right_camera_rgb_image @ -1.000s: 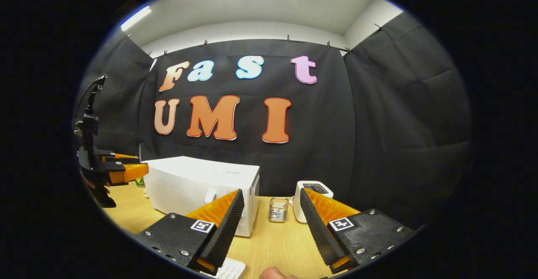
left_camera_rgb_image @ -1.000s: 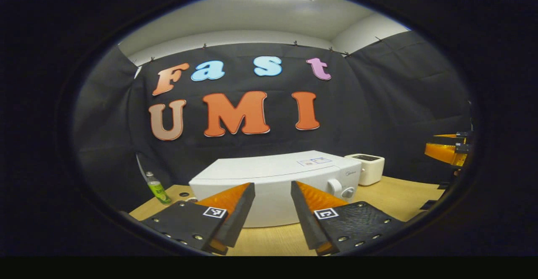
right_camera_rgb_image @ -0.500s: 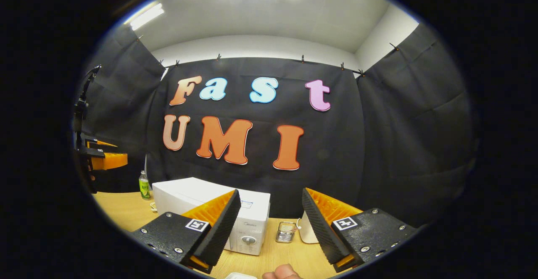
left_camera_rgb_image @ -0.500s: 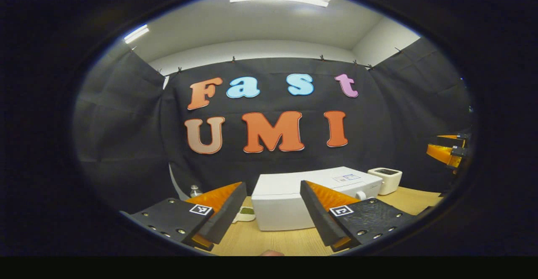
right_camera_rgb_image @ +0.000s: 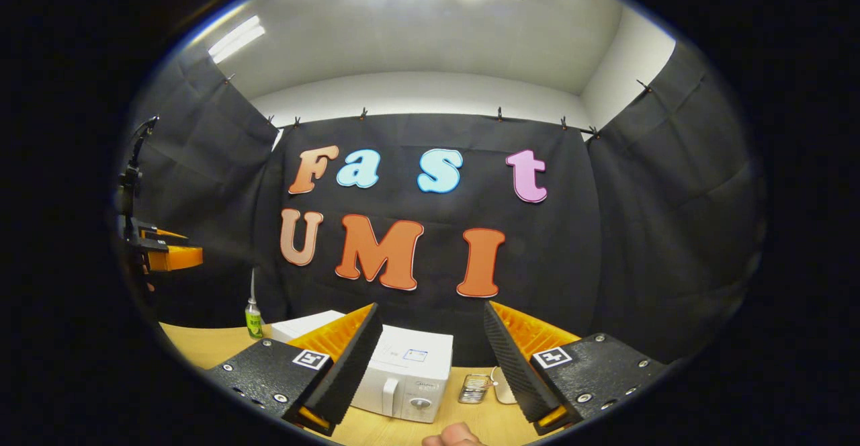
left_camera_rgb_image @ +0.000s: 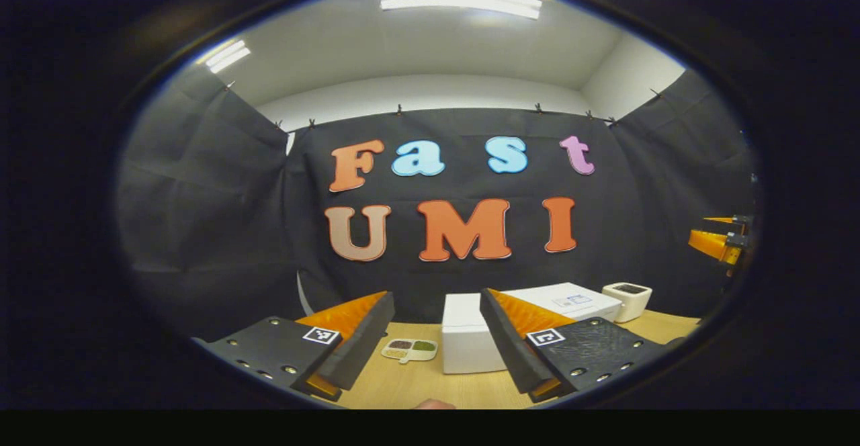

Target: Open the microwave oven with the left hand, put the food in, and close the microwave oven.

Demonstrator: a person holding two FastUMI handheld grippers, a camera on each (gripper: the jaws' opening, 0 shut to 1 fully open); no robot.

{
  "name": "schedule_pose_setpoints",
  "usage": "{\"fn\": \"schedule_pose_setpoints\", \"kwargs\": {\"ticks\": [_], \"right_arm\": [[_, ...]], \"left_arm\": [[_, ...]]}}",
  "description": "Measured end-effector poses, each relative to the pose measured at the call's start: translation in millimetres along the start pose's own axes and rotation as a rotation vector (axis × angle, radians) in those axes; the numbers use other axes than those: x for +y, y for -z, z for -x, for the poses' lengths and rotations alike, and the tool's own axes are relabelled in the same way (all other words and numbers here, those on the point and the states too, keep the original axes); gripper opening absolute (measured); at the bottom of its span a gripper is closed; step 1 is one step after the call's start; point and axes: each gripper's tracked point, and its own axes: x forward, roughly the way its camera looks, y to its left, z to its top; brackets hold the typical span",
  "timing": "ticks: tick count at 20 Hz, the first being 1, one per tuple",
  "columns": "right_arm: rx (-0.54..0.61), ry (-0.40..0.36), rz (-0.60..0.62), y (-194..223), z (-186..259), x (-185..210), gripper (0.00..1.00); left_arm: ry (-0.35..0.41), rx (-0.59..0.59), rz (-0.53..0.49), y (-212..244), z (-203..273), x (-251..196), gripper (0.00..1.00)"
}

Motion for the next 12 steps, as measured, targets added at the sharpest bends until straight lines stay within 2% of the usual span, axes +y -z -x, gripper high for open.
{"fn": "schedule_pose_setpoints", "kwargs": {"ticks": [3,4,5,12], "right_arm": [[-0.011,0.011,0.010,-9.6,-1.9,0.8,0.96],[-0.013,0.013,0.011,-11.5,-1.7,1.8,0.96],[-0.019,0.011,0.008,-15.2,-1.9,4.7,0.94],[-0.075,-0.036,-0.009,-26.6,-2.6,22.1,0.94]], "left_arm": [[-0.020,-0.035,0.005,-14.0,8.6,4.4,0.85],[-0.007,-0.048,0.008,-18.7,11.9,1.6,0.82],[-0.002,-0.058,0.010,-21.9,14.2,1.6,0.85],[-0.005,-0.093,0.006,-29.8,15.5,5.4,0.85]]}}
